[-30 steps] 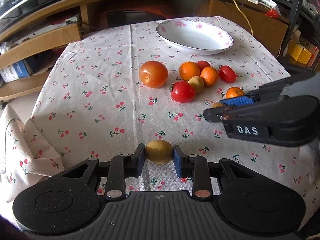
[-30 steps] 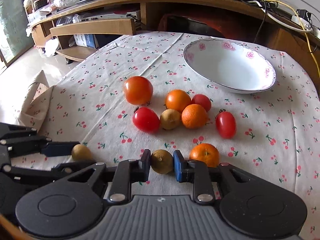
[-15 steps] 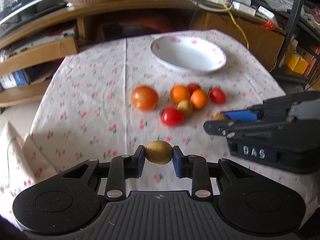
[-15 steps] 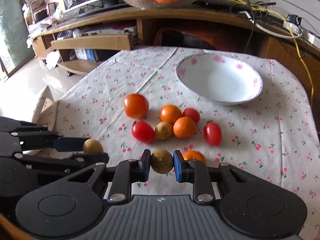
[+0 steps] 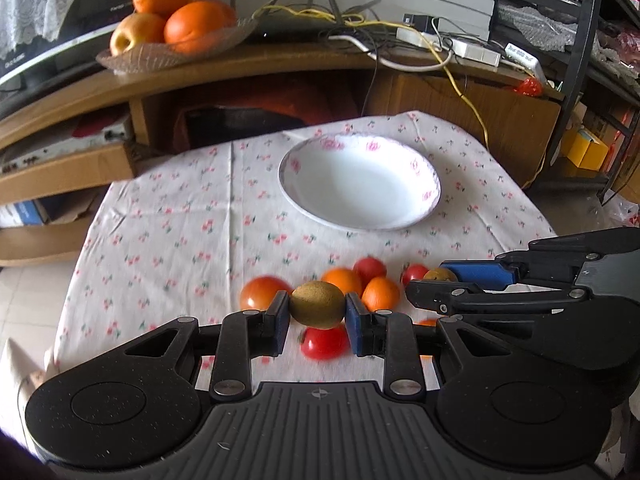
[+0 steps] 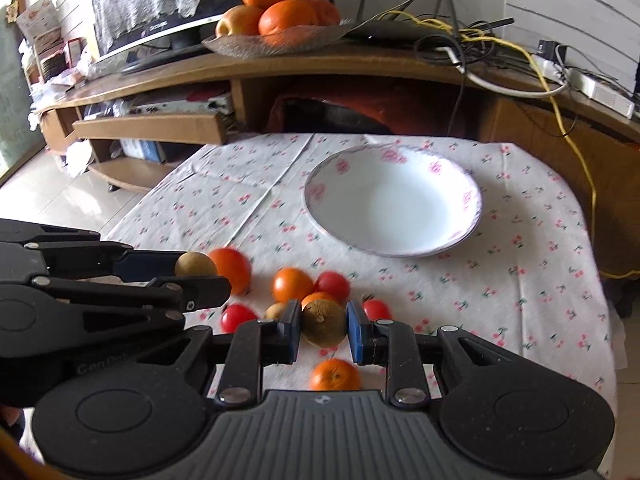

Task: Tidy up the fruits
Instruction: 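Carry both held brown fruits up and over the white bowl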

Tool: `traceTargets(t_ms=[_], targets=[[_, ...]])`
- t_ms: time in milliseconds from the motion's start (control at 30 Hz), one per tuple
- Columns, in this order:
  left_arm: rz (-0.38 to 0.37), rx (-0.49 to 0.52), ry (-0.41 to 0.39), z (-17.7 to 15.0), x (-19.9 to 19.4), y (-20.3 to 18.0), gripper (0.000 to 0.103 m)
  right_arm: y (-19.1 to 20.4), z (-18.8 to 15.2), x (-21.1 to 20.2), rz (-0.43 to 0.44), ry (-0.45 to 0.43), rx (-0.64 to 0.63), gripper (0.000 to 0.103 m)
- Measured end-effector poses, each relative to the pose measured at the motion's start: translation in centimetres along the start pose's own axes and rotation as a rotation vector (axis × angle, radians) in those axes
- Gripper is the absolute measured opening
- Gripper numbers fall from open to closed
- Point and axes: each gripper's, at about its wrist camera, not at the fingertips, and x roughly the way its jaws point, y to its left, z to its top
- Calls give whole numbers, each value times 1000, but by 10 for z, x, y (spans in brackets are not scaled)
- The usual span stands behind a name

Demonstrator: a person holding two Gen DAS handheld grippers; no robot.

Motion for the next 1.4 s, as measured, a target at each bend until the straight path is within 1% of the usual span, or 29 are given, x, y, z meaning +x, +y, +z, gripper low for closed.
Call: traceTargets(t_ms=[200,567,667,767,967,1233,1400], targets=[[0,21,-22,19,11,-3,37,-11,15,6,-31,-19,10,27],[-2,37,-57,57,47,-8,35,-40,49,35,-76,-49,26,27],[-8,44,-60,66,60,-10,35,-50,55,45,-82,-48,29,27],[-10,48,-53,71,74,-13,35,-60,57,61,-86,-27,38,27],[-21,52,-37,75,95,-15,35,-74,58,79,-89,-5,50,27],[-23,36,0,74,109,-11,36,-76,59,95,-92,15,39,28],[-19,45,19,72,117,-13,36,-79,56,101,-98,29,42,28]])
